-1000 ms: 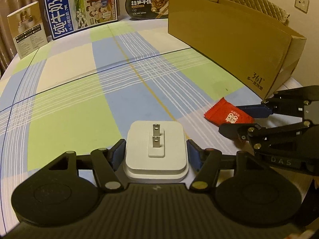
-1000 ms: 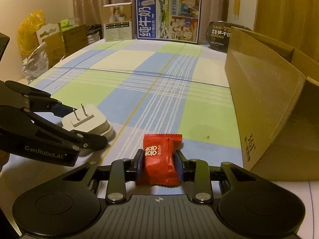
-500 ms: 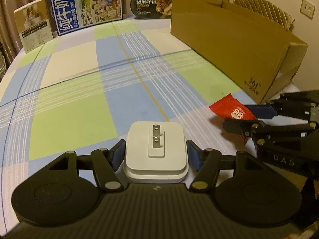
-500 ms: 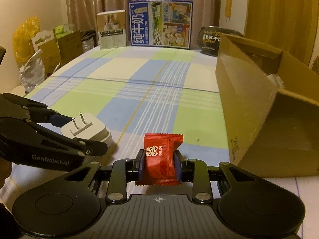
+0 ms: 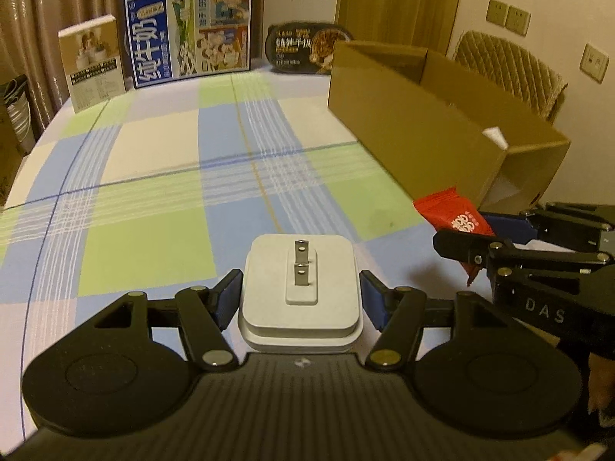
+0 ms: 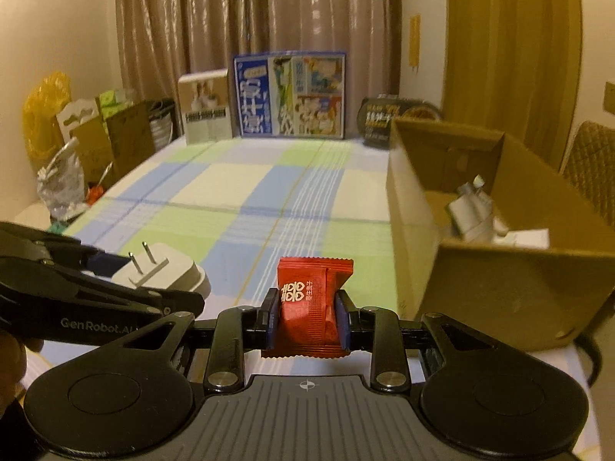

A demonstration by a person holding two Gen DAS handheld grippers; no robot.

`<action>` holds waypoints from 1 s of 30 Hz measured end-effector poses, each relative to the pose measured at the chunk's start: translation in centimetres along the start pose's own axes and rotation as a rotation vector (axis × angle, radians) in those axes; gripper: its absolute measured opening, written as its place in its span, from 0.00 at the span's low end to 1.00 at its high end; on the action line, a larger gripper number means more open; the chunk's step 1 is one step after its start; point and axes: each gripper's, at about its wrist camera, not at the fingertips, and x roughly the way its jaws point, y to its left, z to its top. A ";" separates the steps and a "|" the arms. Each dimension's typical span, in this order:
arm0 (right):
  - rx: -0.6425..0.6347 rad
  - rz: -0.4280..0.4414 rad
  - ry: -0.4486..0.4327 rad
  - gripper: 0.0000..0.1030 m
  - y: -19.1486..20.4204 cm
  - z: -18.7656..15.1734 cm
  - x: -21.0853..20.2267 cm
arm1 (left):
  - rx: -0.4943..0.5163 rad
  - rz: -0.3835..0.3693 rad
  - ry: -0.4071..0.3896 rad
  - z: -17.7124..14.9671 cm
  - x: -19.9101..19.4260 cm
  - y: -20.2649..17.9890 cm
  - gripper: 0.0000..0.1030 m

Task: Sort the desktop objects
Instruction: 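Carry white plug with left tool while right tool carries red packet to cardboard box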

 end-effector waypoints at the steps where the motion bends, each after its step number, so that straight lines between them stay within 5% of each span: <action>1: 0.005 -0.003 -0.011 0.26 -0.1 0.2 -0.5 | -0.009 0.001 -0.005 0.2 -0.3 -0.2 0.58; 11: 0.085 -0.083 -0.080 0.26 -3.4 2.5 -5.2 | -0.084 -0.049 -0.054 2.6 -3.0 -3.2 0.58; 30: 0.204 -0.202 -0.098 0.26 -11.4 3.3 -7.7 | -0.002 -0.155 -0.103 7.8 -2.3 -11.0 0.58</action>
